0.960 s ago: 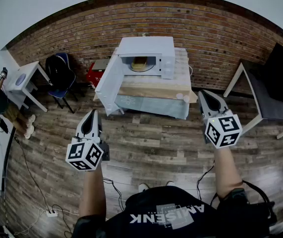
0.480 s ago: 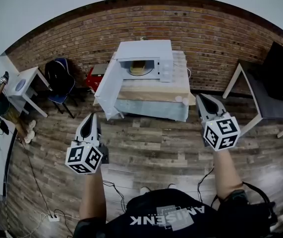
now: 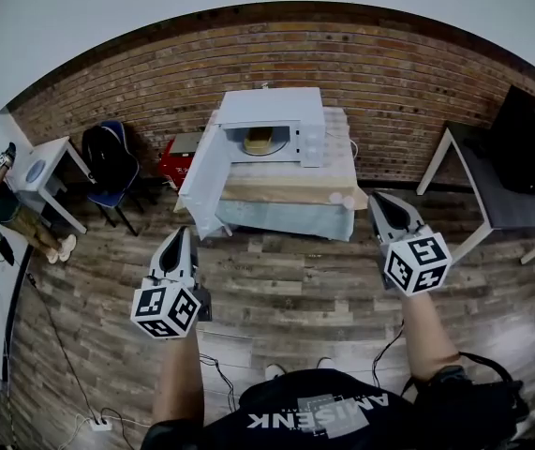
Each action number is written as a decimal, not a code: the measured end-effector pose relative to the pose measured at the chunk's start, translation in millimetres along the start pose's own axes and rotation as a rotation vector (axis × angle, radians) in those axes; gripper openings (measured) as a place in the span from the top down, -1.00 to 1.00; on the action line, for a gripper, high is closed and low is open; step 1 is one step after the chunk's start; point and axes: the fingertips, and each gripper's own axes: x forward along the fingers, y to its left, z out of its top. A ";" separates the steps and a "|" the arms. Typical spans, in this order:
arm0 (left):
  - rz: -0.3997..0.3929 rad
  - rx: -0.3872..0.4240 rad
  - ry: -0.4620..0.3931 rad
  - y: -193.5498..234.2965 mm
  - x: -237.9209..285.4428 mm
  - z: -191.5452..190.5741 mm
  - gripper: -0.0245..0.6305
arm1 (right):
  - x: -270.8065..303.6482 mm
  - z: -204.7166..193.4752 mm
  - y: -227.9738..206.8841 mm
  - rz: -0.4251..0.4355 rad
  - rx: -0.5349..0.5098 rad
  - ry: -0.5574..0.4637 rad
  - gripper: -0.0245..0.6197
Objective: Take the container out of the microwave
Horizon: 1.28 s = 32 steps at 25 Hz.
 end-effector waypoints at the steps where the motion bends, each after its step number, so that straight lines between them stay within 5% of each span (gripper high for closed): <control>1: -0.002 -0.002 0.000 1.3 1.0 -0.2 0.88 | 0.8 0.5 1.5 0.000 -0.005 0.000 0.79; 22: -0.089 0.001 -0.041 63.9 2.5 5.7 0.88 | 29.6 19.7 78.0 -0.055 -0.101 -0.025 0.79; 32: -0.071 0.013 -0.048 72.2 27.1 1.8 0.89 | 74.2 21.1 69.8 -0.010 -0.124 -0.041 0.79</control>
